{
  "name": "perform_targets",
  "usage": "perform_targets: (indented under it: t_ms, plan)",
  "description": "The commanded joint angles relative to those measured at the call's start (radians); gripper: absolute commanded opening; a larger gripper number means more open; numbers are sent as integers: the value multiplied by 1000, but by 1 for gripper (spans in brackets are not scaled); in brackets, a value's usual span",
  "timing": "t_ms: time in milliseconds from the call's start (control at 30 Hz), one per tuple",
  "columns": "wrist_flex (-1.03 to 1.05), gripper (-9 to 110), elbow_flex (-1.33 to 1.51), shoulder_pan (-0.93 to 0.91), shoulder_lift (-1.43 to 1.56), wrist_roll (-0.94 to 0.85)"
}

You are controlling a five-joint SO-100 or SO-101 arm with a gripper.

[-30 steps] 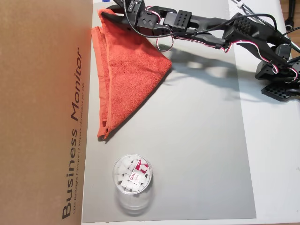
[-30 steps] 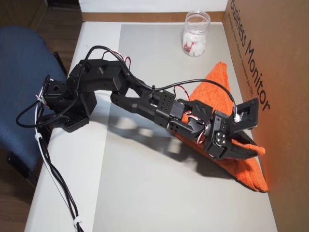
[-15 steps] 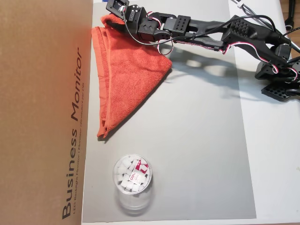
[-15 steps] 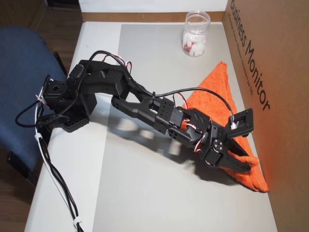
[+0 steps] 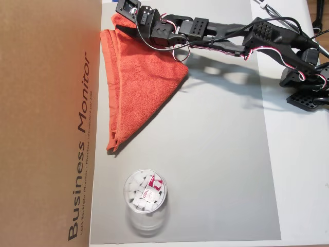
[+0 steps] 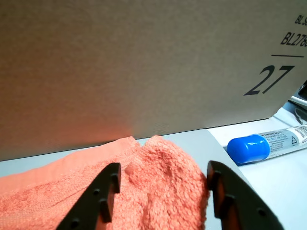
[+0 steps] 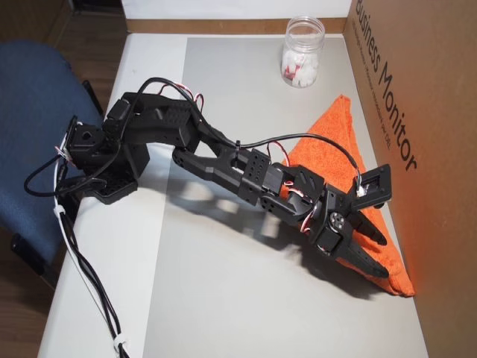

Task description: Fold the blanket.

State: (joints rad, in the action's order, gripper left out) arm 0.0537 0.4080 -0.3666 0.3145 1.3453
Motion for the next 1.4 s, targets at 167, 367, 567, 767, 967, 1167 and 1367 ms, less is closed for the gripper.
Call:
perform_targets:
  t_ms: [167, 367, 567, 767, 967, 1167, 1367]
  plan:
    - [-5, 18, -9, 15, 163, -3]
    - [-3, 14, 25, 35, 212, 5]
    - [-3, 3, 202, 52, 331, 5]
    - [-11, 2, 426, 100, 457, 6]
    - [-21, 2, 523, 138, 483, 6]
    - [-23, 2, 581, 147, 509, 6]
    - [-26, 2, 701, 149, 566, 6]
